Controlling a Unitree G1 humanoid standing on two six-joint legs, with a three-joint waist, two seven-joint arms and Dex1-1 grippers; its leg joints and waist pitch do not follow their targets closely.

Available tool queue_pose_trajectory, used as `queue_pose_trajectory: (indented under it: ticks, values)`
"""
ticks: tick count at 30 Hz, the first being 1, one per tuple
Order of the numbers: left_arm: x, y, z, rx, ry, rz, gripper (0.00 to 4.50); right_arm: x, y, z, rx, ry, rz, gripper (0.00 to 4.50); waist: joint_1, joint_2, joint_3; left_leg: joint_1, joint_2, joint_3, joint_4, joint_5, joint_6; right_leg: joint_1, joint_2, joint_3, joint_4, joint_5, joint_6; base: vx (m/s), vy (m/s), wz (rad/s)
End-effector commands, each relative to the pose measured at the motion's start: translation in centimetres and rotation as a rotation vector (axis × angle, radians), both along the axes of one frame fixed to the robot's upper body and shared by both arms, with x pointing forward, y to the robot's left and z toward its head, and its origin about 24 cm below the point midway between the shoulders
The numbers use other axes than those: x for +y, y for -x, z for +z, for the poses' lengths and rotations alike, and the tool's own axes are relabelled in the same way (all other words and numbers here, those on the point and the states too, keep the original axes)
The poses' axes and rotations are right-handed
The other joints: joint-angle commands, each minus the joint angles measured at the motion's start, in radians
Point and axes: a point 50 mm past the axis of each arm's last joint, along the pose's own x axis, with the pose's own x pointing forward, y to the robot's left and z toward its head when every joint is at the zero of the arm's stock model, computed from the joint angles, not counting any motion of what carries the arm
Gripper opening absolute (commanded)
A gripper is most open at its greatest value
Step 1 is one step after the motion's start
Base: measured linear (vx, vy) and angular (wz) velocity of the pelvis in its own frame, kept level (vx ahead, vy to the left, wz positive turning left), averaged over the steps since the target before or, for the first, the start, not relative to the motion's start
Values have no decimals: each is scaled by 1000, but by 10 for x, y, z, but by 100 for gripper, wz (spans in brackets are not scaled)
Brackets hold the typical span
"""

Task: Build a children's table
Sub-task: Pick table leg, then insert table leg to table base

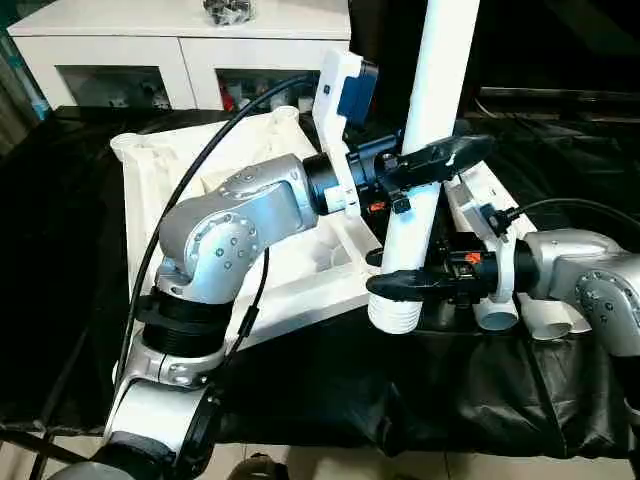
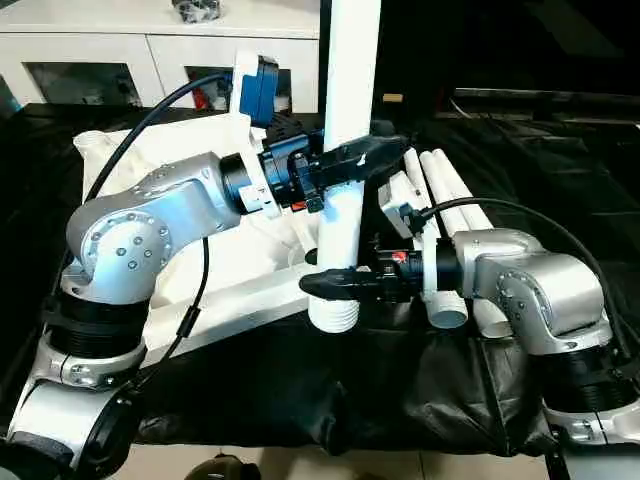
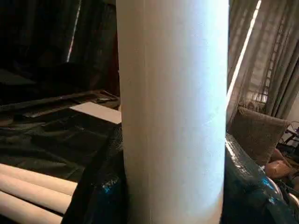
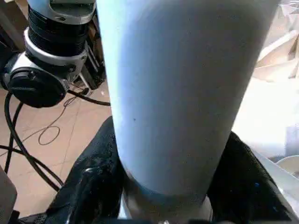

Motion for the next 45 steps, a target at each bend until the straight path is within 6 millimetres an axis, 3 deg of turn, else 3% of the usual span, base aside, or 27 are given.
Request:
queue_pose_trajectory:
  ticks: [1,7,9,14,20,24,27,30,33,35,36,39,40,42,44,45]
  values:
    - [-4,5,5,-22,8,-42,184,1,0,0,2,-1,8,194,4,-21,-78,24,83,-35,-60,-80,68,50,-93,47,-71,-100,-266,0,0,0]
    - [-1,3,2,-24,-14,3,184,2,0,-3,-7,11,-13,193,4,-19,-78,24,83,-36,-60,-78,68,49,-93,47,-71,-101,-264,0,0,0]
    - [1,2,3,-16,0,12,240,1,0,-5,-7,8,-24,193,3,-22,-78,24,84,-35,-61,-81,66,50,-93,47,-71,-103,-264,0,0,0]
    - [7,0,15,-49,104,58,283,2,-1,-3,-5,-35,-51,193,4,-23,-78,22,83,-35,-60,-76,68,51,-95,47,-71,-92,-270,0,0,0]
    - [14,-8,34,-98,247,205,283,3,-1,0,-11,-91,-87,193,6,-21,-79,22,84,-36,-60,-84,68,53,-97,46,-72,-96,-264,0,0,0]
    - [30,-21,53,-70,400,333,283,2,-1,1,-18,-124,-127,191,7,-22,-78,22,82,-37,-59,-91,67,52,-94,45,-75,-103,-262,0,0,0]
    - [45,-30,53,-68,392,416,283,-4,-5,4,-48,-171,-224,191,6,-22,-78,21,80,-37,-60,-81,69,50,-93,45,-74,-101,-253,0,0,0]
    - [57,-37,42,-102,293,522,283,-10,-10,7,-79,-191,-332,191,4,-17,-79,27,81,-37,-62,-87,52,45,-90,44,-77,-133,-226,0,0,0]
    - [71,-46,18,-133,106,646,283,-17,-13,7,-123,-174,-444,191,0,-14,-79,29,83,-37,-66,-96,31,43,-90,45,-74,-130,-215,0,0,0]
    - [81,-52,-3,-152,-51,737,283,-19,-13,3,-134,-151,-513,191,1,-13,-80,28,85,-40,-69,-95,28,40,-90,46,-74,-124,-200,0,0,0]
    - [84,-54,-28,-192,-234,763,283,-22,-15,-2,-153,-145,-597,191,0,-13,-82,30,85,-39,-70,-93,21,40,-90,45,-73,-116,-196,0,0,0]
    - [83,-53,-43,-205,-318,734,283,-23,-16,-7,-156,-130,-649,191,-3,-10,-81,30,84,-38,-75,-109,-1,37,-90,46,-71,-118,-191,0,0,0]
    - [76,-49,-72,-189,-434,640,283,-25,-21,-21,-175,-31,-745,191,2,0,-82,33,84,-40,-74,-108,-5,34,-92,46,-73,-118,-192,0,0,0]
    - [70,-44,-91,-160,-475,571,283,-26,-22,-32,-178,44,-802,191,-4,-1,-78,36,83,-35,-79,-152,-44,28,-90,47,-76,-141,-195,0,0,0]
    - [63,-39,-112,-112,-506,494,283,-27,-24,-45,-172,109,-853,191,-4,-2,-78,35,82,-35,-81,-174,-52,33,-93,49,-76,-147,-202,0,0,0]
    - [60,-35,-126,-84,-542,443,283,-27,-25,-51,-183,135,-878,191,-7,9,-77,33,80,-37,-83,-202,-62,32,-93,50,-81,-157,-197,0,0,0]
